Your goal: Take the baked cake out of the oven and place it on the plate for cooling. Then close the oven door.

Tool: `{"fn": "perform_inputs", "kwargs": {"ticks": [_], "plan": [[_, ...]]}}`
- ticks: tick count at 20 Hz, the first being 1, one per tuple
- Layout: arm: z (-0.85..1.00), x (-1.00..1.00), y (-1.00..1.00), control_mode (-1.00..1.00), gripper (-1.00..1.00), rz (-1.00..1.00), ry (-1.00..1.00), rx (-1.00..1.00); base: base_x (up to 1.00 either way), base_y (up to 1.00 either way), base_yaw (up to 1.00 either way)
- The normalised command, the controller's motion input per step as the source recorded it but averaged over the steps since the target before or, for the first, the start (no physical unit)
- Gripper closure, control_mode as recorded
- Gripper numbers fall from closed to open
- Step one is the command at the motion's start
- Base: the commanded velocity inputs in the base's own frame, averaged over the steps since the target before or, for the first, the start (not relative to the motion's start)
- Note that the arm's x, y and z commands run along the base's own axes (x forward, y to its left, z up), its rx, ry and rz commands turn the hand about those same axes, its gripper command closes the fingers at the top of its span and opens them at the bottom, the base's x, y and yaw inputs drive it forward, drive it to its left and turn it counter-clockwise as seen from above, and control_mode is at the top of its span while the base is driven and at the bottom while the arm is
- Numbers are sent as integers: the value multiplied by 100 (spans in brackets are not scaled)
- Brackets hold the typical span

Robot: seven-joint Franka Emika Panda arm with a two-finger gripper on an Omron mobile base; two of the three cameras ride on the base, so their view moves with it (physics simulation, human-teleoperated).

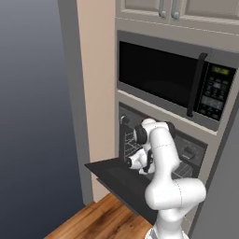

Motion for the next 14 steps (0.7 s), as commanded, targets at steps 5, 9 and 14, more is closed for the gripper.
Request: {"fn": "perform_inputs", "kwargs": {"ticks": [5, 9, 14], "plan": [[-33, 31, -24, -100, -100, 0, 1, 0, 0, 0, 0], [-31, 18, -21, -100, -100, 3, 24, 6, 0, 0, 0], [-31, 0, -7, -100, 100, 7, 36, 17, 0, 0, 0]]}}
